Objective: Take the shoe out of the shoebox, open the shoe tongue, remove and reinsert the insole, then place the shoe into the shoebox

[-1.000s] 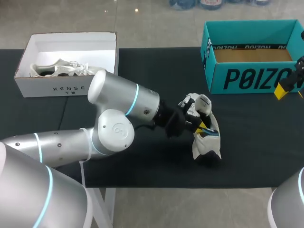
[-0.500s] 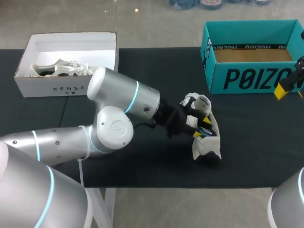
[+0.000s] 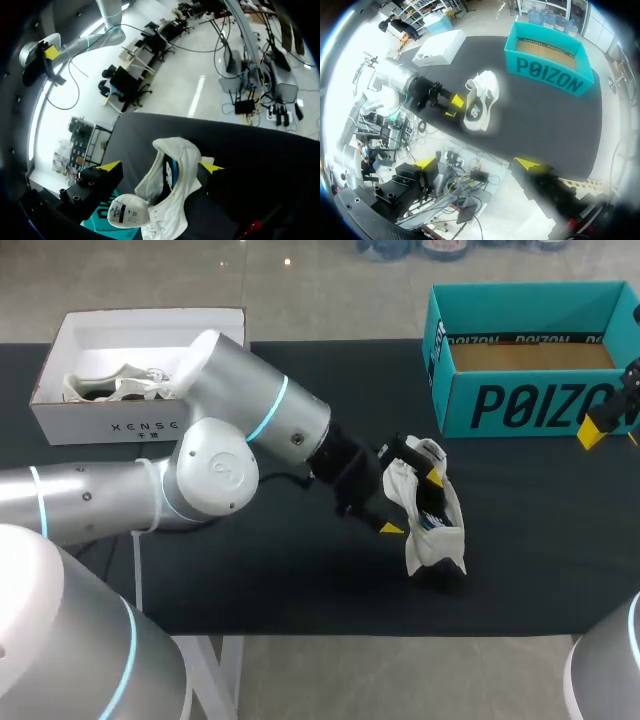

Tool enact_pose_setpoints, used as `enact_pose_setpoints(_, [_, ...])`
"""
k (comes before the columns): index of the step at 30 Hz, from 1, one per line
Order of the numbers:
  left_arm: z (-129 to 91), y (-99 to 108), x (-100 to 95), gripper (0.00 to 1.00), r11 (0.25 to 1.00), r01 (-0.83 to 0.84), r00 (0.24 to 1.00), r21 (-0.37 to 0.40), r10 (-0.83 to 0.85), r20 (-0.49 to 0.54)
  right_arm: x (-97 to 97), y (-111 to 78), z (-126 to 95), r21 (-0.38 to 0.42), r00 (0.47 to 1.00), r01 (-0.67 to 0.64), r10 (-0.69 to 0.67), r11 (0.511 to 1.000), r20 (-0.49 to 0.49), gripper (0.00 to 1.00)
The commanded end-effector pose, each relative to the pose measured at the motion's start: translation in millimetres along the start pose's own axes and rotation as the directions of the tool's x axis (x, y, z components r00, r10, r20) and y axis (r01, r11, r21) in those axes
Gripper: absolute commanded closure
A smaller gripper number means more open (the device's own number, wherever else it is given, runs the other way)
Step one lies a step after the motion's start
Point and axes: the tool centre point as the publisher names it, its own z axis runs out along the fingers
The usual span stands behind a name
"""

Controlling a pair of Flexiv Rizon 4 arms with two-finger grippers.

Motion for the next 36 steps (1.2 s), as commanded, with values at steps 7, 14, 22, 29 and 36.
enact_pose_setpoints(7, [-4.8,-17.4,3.1,0.0,0.995,0.039,0.928,-0.096,-0.072,-0.364,-0.1,2.3,0.0,0.005,1.0,-0.001,0.001,1.0,0.0,0.0])
enact_pose_setpoints(14, [-4.8,-17.4,3.1,0.0,0.995,0.039,0.928,-0.096,-0.072,-0.364,-0.1,2.3,0.0,0.005,1.0,-0.001,0.001,1.0,0.0,0.0])
enact_pose_setpoints(22, [-4.8,-17.4,3.1,0.0,0.995,0.039,0.928,-0.096,-0.072,-0.364,-0.1,2.3,0.0,0.005,1.0,-0.001,0.001,1.0,0.0,0.0])
enact_pose_setpoints(29, [1.9,-13.2,1.5,0.0,0.99,-0.036,0.897,-0.137,-0.028,-0.441,-0.1,2.3,0.0,0.005,1.0,-0.001,0.001,1.0,0.0,0.0])
enact_pose_setpoints(36, [16.5,-10.5,0.0,1.0,0.976,-0.109,0.818,-0.188,-0.019,-0.575,-0.1,2.3,0.0,0.005,1.0,-0.001,0.001,1.0,0.0,0.0])
